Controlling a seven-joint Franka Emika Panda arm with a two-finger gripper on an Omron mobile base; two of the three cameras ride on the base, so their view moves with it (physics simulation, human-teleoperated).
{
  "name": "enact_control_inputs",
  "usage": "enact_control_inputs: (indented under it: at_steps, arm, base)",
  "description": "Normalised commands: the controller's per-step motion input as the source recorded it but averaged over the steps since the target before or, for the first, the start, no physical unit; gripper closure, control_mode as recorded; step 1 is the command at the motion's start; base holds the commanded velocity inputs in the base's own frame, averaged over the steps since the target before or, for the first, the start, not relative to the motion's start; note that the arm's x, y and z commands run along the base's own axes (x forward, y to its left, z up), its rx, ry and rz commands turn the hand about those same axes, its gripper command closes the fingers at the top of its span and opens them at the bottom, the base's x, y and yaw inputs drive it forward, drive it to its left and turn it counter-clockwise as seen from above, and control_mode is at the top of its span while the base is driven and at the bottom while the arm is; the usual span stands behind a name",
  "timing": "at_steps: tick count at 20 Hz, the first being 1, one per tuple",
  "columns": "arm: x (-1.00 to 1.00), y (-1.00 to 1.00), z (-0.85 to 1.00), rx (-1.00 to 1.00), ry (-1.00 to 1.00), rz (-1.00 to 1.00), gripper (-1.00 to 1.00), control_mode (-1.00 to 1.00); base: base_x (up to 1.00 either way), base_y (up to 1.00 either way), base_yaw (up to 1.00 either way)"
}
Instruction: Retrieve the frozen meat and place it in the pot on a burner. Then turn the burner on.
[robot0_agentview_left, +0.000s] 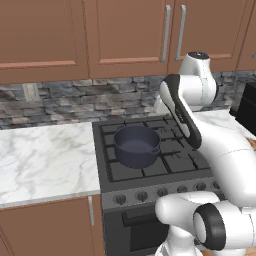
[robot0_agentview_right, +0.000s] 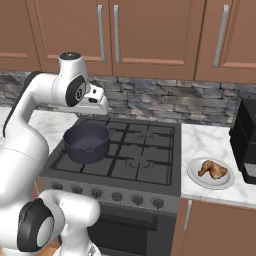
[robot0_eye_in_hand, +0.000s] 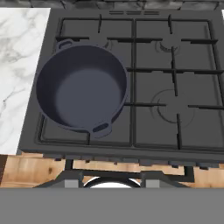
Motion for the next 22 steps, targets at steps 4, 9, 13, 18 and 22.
enact_control_inputs:
  at_steps: [4, 9, 13, 18, 22]
  arm:
    - [-0.14, -0.06, -0.04, 0.00, 0.01, -0.04, -1.00, -1.00]
    - [-0.29, -0.19, -0.22, 0.00, 0.08, -0.11, -1.00, -1.00]
    - [-0.41, -0.51, -0.21, 0.01, 0.03, -0.15, -1.00, -1.00]
    - [-0.08, -0.56, -0.39, -0.02, 0.09, -0.15, -1.00, -1.00]
    - [0.00, -0.91, -0.42, -0.04, 0.08, -0.26, -1.00, -1.00]
  base:
    - [0.00, 0.00, 0.00]
    - [0.00, 0.00, 0.00]
    - [0.00, 0.00, 0.00]
    - [0.00, 0.00, 0.00]
    - [0.00, 0.00, 0.00]
